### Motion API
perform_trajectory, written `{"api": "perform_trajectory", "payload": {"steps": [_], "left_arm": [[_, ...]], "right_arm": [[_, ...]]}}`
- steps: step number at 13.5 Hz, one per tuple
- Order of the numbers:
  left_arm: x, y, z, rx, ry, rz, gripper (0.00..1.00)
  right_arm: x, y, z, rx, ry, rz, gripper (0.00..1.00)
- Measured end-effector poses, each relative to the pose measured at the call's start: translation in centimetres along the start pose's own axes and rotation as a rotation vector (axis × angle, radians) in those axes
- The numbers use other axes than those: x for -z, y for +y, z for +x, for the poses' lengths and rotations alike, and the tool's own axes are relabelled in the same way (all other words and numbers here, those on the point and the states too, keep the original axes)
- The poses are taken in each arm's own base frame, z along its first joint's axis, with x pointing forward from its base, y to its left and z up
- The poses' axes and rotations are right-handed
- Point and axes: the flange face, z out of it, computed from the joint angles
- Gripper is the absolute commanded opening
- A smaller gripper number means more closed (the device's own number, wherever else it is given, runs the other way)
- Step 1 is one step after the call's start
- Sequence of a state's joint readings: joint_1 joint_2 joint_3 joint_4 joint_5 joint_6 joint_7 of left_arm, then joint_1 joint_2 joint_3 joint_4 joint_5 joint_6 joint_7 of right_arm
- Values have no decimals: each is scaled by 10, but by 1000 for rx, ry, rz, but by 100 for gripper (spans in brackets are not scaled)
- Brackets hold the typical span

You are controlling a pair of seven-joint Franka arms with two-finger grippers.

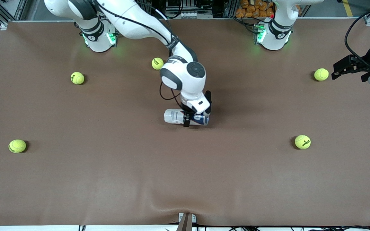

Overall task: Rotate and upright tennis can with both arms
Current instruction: 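Drag the can with the right gripper toward the table middle, then release the can and withdraw the right gripper while the left gripper approaches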

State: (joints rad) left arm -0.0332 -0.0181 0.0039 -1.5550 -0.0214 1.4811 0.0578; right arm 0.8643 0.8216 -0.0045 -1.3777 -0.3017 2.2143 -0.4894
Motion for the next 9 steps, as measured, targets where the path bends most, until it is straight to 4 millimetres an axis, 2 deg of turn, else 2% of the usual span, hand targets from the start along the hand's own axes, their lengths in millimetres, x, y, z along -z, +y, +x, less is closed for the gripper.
{"api": "perform_trajectory", "payload": {"steps": [2, 3, 4, 6, 8, 9], "left_arm": [[0, -2, 0, 7, 0, -21, 100], [0, -5, 0, 12, -2, -26, 100], [-1, -7, -1, 17, -5, -29, 100], [-1, -10, -1, 22, -8, -36, 100], [-3, -7, 0, 20, -10, -57, 100], [-5, -6, 1, 19, -14, -72, 100]], "right_arm": [[-12, -13, 10, 50, -17, -19, 87], [-17, -18, 14, 70, -25, -28, 90], [-22, -21, 18, 90, -34, -40, 100], [-27, -23, 21, 117, -51, -62, 100], [-21, -17, 19, 117, -77, -68, 100], [-12, -12, 19, 109, -85, -70, 100]]}}
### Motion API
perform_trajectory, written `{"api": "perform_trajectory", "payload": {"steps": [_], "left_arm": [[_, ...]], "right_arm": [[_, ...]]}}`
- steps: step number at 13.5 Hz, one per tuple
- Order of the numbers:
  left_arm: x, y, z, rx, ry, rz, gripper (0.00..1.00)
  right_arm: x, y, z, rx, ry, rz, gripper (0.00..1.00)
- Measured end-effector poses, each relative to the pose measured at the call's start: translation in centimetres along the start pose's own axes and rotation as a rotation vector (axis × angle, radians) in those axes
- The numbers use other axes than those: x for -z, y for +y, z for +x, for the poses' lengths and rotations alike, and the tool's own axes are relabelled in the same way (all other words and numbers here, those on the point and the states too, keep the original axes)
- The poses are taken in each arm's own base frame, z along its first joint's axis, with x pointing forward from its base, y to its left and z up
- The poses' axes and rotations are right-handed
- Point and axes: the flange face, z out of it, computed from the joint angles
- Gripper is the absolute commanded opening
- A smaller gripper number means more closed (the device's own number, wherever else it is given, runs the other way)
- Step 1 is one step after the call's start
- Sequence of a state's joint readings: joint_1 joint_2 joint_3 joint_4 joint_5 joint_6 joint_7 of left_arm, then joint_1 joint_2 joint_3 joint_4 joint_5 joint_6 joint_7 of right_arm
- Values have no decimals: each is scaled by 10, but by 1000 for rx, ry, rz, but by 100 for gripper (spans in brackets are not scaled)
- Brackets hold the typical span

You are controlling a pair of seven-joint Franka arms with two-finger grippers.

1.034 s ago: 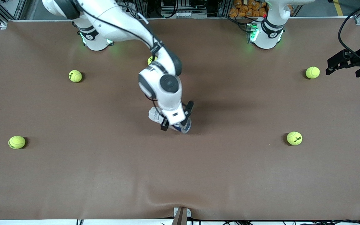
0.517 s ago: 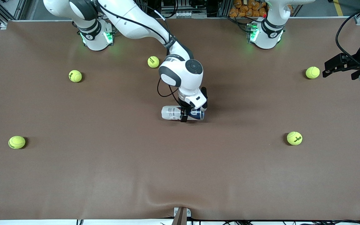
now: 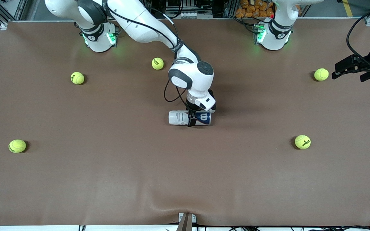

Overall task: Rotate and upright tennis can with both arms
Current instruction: 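Release the can and withdraw the right gripper while the left gripper approaches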

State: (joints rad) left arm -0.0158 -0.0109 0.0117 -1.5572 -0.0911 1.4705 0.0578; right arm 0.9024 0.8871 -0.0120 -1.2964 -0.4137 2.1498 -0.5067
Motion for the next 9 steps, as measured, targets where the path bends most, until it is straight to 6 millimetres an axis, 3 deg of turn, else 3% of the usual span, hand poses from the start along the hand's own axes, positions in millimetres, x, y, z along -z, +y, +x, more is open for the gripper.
{"api": "perform_trajectory", "payload": {"steps": [6, 9], "left_arm": [[-26, 11, 16, -37, -42, -128, 100], [-50, 12, 30, -48, -80, -211, 100]], "right_arm": [[104, 23, -22, -130, 56, 91, 100], [147, 52, -64, -317, 49, 129, 100]]}}
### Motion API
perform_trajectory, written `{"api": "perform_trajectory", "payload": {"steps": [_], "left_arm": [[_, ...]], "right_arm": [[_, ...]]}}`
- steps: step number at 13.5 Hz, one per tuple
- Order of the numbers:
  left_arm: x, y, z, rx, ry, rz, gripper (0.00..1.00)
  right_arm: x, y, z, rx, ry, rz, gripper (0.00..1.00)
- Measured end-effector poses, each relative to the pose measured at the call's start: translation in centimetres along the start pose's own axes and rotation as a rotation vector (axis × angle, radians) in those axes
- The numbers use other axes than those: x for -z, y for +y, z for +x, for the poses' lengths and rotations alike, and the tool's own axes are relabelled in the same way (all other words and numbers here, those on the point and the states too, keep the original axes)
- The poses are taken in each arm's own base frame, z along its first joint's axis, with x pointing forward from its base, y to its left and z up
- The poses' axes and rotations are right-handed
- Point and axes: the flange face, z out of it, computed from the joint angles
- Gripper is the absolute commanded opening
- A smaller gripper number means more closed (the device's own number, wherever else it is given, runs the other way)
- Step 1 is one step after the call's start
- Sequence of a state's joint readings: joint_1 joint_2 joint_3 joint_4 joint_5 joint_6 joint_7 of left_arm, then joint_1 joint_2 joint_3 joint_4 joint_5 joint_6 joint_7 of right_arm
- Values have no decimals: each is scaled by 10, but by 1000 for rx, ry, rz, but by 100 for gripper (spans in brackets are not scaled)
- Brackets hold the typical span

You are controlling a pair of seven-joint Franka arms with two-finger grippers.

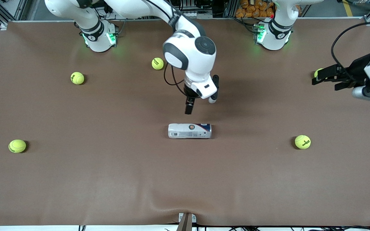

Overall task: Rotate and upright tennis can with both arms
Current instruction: 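Release the can and withdraw the right gripper while the left gripper approaches, then move the left gripper toward the can's open end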

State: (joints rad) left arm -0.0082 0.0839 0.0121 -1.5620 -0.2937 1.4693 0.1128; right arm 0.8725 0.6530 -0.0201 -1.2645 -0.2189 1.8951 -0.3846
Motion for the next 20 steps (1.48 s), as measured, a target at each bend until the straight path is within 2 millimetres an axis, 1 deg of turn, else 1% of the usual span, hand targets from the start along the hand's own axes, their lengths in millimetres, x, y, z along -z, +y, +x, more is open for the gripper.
{"api": "perform_trajectory", "payload": {"steps": [1, 2, 3, 5, 6, 7, 8, 10, 12, 14, 15, 17, 18, 19, 20], "left_arm": [[-10, -4, 7, -1, -16, -30, 100], [-20, -10, 14, 1, -32, -60, 100], [-31, -18, 22, 3, -45, -103, 100], [-47, -40, 34, 20, -55, -212, 100], [-56, -52, 40, 31, -58, -265, 100], [-65, -60, 46, 36, -63, -312, 100], [-77, -64, 53, 32, -71, -360, 100], [-105, -67, 67, 1, -88, -453, 100], [-134, -71, 78, 0, -107, -537, 100], [-162, -72, 84, 27, -131, -630, 100], [-173, -70, 84, 39, -141, -671, 100], [-190, -66, 82, 34, -146, -715, 100], [-200, -65, 81, 27, -138, -738, 100], [-212, -64, 79, 20, -131, -761, 100], [-225, -63, 76, 16, -128, -776, 100]], "right_arm": [[8, 26, -17, -64, 4, 5, 100], [10, 60, -39, -138, 14, 28, 100], [7, 98, -66, -221, 30, 67, 100], [-6, 173, -132, -390, 54, 136, 100], [-12, 206, -168, -462, 56, 155, 100], [-15, 229, -199, -517, 48, 172, 100], [-12, 245, -225, -560, 38, 187, 100], [1, 259, -264, -645, 2, 219, 100], [21, 270, -303, -729, -28, 242, 100], [43, 282, -353, -809, -39, 251, 100], [53, 287, -382, -858, -47, 256, 100], [69, 295, -455, -969, -78, 284, 100], [80, 295, -486, -1010, -84, 294, 100], [96, 291, -505, -1035, -84, 298, 100], [114, 283, -516, -1060, -80, 294, 100]]}}
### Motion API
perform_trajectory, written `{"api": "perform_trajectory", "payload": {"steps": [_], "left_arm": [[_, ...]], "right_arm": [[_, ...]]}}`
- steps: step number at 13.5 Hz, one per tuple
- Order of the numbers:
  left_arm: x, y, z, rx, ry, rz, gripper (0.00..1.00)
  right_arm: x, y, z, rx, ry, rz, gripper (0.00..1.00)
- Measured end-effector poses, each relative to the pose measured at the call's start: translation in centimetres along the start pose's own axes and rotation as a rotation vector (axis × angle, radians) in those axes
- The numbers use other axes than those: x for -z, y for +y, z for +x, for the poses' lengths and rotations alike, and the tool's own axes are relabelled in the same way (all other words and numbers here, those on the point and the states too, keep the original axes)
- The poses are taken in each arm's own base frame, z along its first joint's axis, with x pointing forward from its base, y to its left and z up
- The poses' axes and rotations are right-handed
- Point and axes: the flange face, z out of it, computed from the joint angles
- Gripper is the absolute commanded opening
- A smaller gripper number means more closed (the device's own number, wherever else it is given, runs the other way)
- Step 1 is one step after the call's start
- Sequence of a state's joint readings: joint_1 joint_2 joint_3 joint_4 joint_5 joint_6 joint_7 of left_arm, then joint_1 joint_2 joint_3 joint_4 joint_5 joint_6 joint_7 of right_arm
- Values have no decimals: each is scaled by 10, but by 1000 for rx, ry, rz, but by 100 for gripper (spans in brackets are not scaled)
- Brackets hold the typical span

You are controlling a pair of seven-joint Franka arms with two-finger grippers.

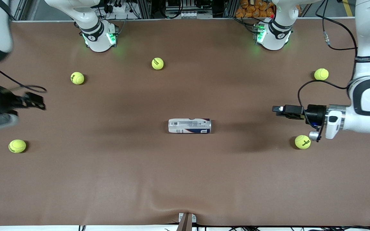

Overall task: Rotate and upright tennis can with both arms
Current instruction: 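Move the left gripper toward the can's open end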

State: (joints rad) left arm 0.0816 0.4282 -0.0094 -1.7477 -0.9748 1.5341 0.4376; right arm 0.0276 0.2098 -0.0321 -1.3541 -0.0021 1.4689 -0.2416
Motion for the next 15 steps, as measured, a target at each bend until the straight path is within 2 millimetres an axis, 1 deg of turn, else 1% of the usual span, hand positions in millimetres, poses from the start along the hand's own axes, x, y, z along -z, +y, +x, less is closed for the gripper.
{"api": "perform_trajectory", "payload": {"steps": [1, 3, 4, 5, 8, 10, 13, 15], "left_arm": [[-9, -5, -1, -4, -2, -7, 100], [-24, -10, -3, -3, -13, -11, 100], [-32, -10, -3, -8, -13, -14, 100], [-40, -11, -3, -18, -6, -22, 100], [-63, -20, -4, -45, 24, -47, 100], [-84, -27, -5, -54, 57, -79, 100], [-118, -30, -1, -45, 118, -96, 100], [-139, -34, 5, -38, 164, -93, 100]], "right_arm": [[13, 0, -18, -29, 8, 1, 100], [29, 7, -54, -78, 20, 4, 100], [34, 10, -67, -110, 19, 6, 100], [38, 11, -76, -147, 17, 8, 100], [38, 17, -81, -211, 12, 11, 100], [36, 20, -84, -270, -4, 14, 100], [36, 10, -81, -334, -5, 12, 100], [39, 5, -79, -350, 0, 10, 100]]}}
